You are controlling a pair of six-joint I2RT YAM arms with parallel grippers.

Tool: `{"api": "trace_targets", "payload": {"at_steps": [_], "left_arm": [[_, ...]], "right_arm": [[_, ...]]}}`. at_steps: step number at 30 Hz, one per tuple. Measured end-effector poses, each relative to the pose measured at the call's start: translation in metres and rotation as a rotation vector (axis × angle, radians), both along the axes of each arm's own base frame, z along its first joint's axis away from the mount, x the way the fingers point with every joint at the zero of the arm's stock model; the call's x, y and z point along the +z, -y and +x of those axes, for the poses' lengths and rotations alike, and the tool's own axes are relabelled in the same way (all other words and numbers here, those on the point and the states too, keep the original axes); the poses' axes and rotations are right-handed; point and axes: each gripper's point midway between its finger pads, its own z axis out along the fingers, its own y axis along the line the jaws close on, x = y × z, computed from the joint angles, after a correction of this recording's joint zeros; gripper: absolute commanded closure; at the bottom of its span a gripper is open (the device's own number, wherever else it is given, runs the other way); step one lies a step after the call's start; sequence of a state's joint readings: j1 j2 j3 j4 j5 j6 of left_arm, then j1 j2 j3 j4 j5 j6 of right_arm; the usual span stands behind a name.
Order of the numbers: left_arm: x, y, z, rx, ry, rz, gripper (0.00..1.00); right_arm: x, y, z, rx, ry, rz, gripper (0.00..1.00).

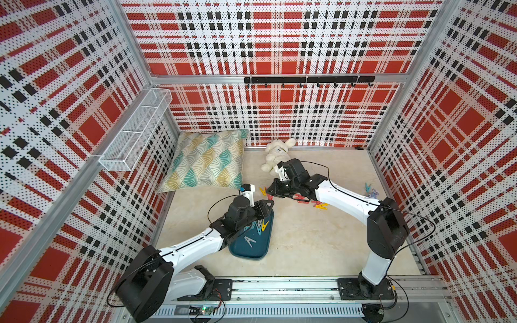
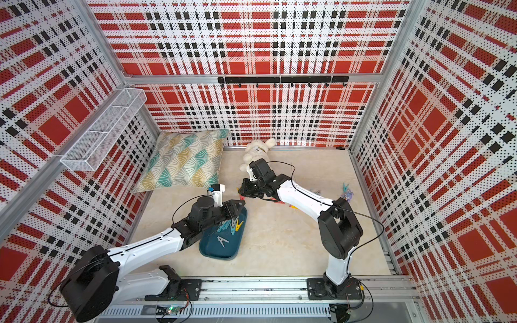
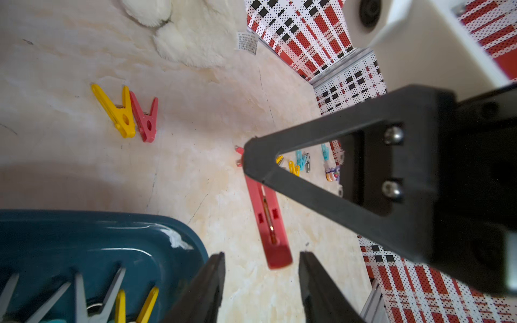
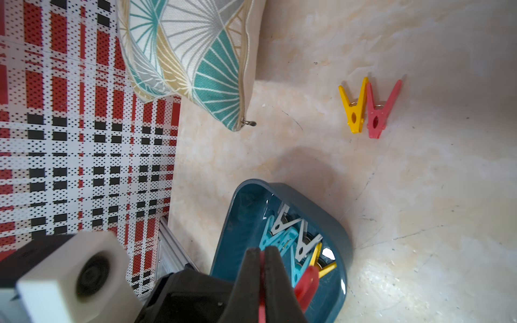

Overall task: Put the clothespins into the storage box
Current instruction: Place the clothespin in the storage box.

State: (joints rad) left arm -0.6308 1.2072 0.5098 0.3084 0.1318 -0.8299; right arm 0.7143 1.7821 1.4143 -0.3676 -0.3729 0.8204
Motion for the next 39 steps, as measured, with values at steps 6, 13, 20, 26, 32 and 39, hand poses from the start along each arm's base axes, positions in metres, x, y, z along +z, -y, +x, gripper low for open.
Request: {"api": "trace_targets", "payload": {"at_steps": [6, 13, 20, 26, 32, 39], "left_arm": [[0.003, -0.003, 0.003, 0.003, 0.003, -0.014, 0.56], [0.008, -0.003, 0.003, 0.002, 0.008, -0.035, 0.73], [0.008, -0.006, 0.001, 0.006, -0.005, -0.068, 0.91], [0.005, -0.009, -0.006, 0.005, -0.008, -0.076, 0.95], [-0.002, -0.014, -0.017, -0.003, -0.022, -0.086, 0.96], [-0.027, -0.029, -0.029, 0.033, -0.08, -0.044, 0.96]], "right_arm": [[0.005, -0.007, -0.009, 0.017, 0.002, 0.01, 0.98], [0.006, -0.011, -0.012, 0.027, 0.004, 0.016, 0.96], [0.007, -0.015, -0.013, 0.033, 0.016, 0.027, 0.89], [0.005, -0.015, -0.014, 0.035, 0.018, 0.022, 0.73], [0.004, -0.007, -0.006, 0.003, 0.064, -0.034, 0.53], [0.014, 0.018, 0.006, -0.047, 0.178, -0.139, 0.44]]}}
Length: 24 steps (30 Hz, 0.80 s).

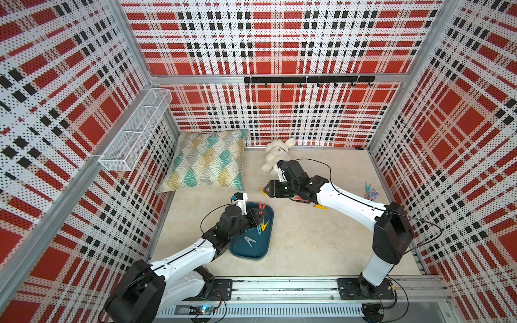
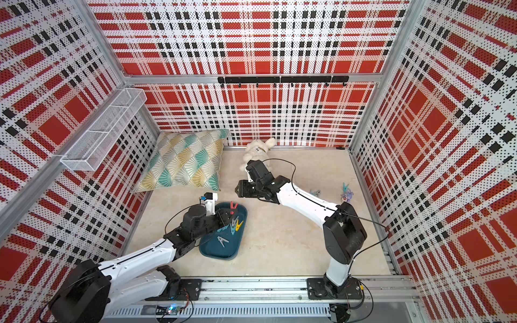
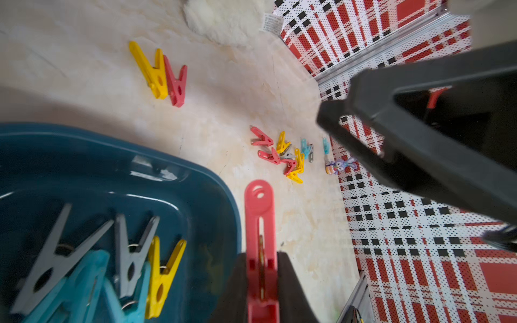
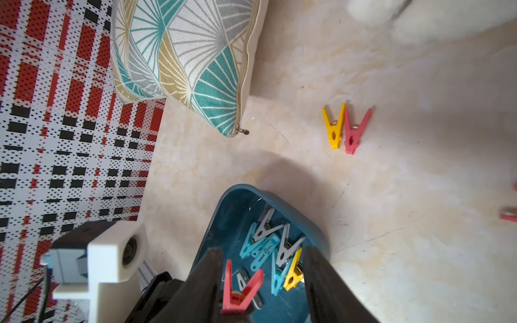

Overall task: Put the clothespins into the storage box
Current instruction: Place the clothespin in the storage box.

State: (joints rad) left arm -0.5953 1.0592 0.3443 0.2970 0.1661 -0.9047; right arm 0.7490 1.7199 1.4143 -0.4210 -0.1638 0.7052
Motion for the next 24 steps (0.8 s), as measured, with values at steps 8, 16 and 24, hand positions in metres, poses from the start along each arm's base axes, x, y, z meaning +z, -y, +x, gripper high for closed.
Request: {"api": "trace_targets", "payload": {"at_steps": [8, 16, 24], "left_arm": [[-0.02, -0.023, -0.005, 0.078, -0.053, 0.112, 0.95], [-0.051, -0.038, -0.015, 0.116, -0.113, 0.28, 0.93], [-0.066, -0.041, -0.017, 0.137, -0.132, 0.433, 0.91]], "right_arm": [[0.006, 0.067, 0.027, -0.124, 0.085, -0.109, 0.43], [-0.043, 0.181, 0.044, -0.331, 0.0, -0.263, 0.44], [-0.085, 0.265, 0.038, -0.473, -0.104, -0.349, 0.51]]}}
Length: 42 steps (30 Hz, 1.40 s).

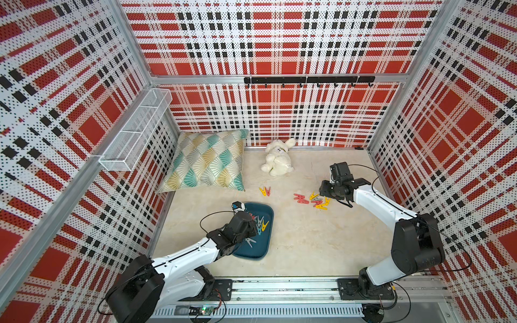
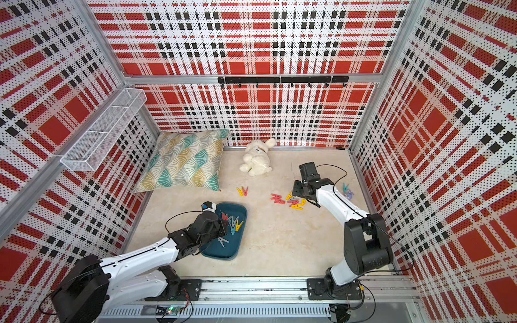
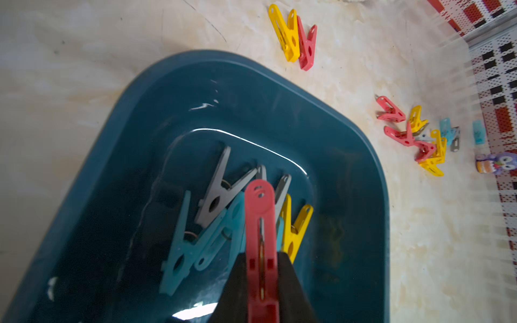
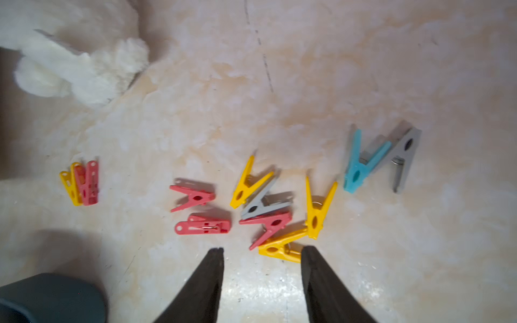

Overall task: Put the clothespins into the storage box
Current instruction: Place the clothespin in the storage box.

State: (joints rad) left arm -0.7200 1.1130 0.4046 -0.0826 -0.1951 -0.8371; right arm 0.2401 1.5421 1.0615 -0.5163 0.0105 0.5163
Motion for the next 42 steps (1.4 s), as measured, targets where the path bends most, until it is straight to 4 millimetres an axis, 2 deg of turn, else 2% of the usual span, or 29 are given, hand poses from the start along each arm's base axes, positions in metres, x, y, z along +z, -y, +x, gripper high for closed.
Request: {"api": "trace_targets", "payload": {"at_steps": [4, 6, 9, 12, 25, 34, 42], "left_arm": [[-0.001, -0.006, 0.002, 0.026, 0.005, 0.039, 0.87], [-0.001, -0.011, 0.003, 0.039, 0.01, 0.059, 0.8], [0.0, -0.015, 0.004, 0.048, 0.012, 0.084, 0.62], [0.005, -0.017, 0.006, 0.057, 0.026, 0.089, 0.56], [0.031, -0.024, 0.016, 0.089, 0.09, 0.044, 0.54], [0.032, -0.024, 0.017, 0.085, 0.086, 0.03, 0.54], [0.032, -0.023, 0.016, 0.078, 0.082, 0.024, 0.54]], "right_arm": [[-0.015, 0.03, -0.005, -0.062, -0.038, -0.023, 0.54], [-0.02, 0.043, -0.007, -0.086, -0.05, -0.037, 0.55], [-0.025, 0.059, -0.009, -0.117, -0.062, -0.057, 0.58], [-0.03, 0.069, -0.008, -0.134, -0.073, -0.079, 0.6], [-0.063, 0.087, -0.002, -0.151, -0.154, -0.182, 0.65], [-0.068, 0.089, 0.018, -0.159, -0.152, -0.201, 0.67], [-0.077, 0.091, 0.027, -0.163, -0.169, -0.203, 0.7]]}}
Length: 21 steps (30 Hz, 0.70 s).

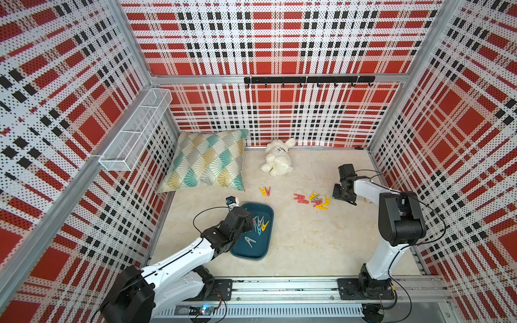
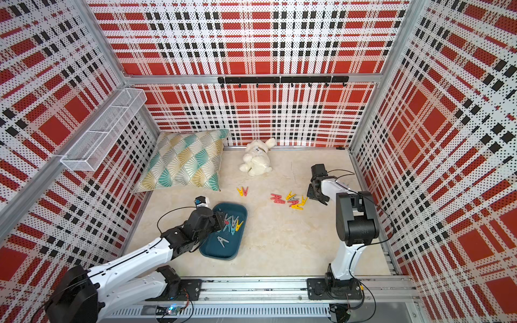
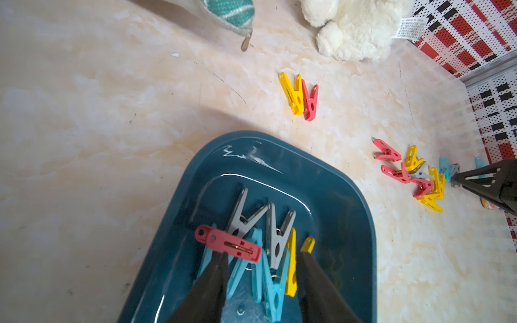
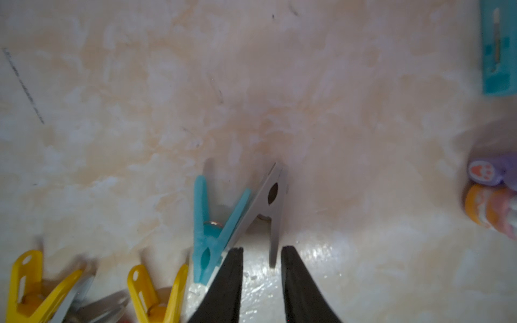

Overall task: Put the clothespins into the storage box
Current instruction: Pick up the clothespin from the center of the board.

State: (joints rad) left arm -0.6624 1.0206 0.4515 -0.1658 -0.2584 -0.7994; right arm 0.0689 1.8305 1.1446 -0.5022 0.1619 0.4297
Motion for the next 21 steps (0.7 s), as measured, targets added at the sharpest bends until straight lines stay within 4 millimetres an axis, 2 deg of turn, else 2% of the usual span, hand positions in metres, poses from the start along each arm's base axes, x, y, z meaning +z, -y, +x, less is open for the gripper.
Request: {"api": "trace_targets", "payload": {"at_steps": [9, 12, 15, 19, 21], "left_arm": [[-0.0006, 0.0019, -0.0009, -0.009, -0.006, -0.006, 0.55], [-0.0013, 0.0024, -0.0012, -0.011, -0.009, -0.007, 0.55], [-0.0014, 0.0026, -0.0013, -0.012, -0.009, -0.007, 0.55], [-0.0015, 0.003, -0.0014, -0.014, -0.011, -0.009, 0.55], [-0.0016, 0.0035, -0.0017, -0.016, -0.012, -0.01, 0.55]], "right_arm": [[-0.0032, 0.0061, 0.0044, -0.011, -0.005, -0.002, 0.74], [-0.0063, 0.0083, 0.0048, -0.013, -0.012, -0.003, 0.79], [-0.0097, 0.009, 0.0046, -0.012, -0.019, -0.001, 0.89], [-0.0094, 0.0084, 0.006, -0.011, -0.013, 0.003, 0.96], [-0.0089, 0.0077, 0.0068, -0.009, -0.009, 0.007, 0.96]]}}
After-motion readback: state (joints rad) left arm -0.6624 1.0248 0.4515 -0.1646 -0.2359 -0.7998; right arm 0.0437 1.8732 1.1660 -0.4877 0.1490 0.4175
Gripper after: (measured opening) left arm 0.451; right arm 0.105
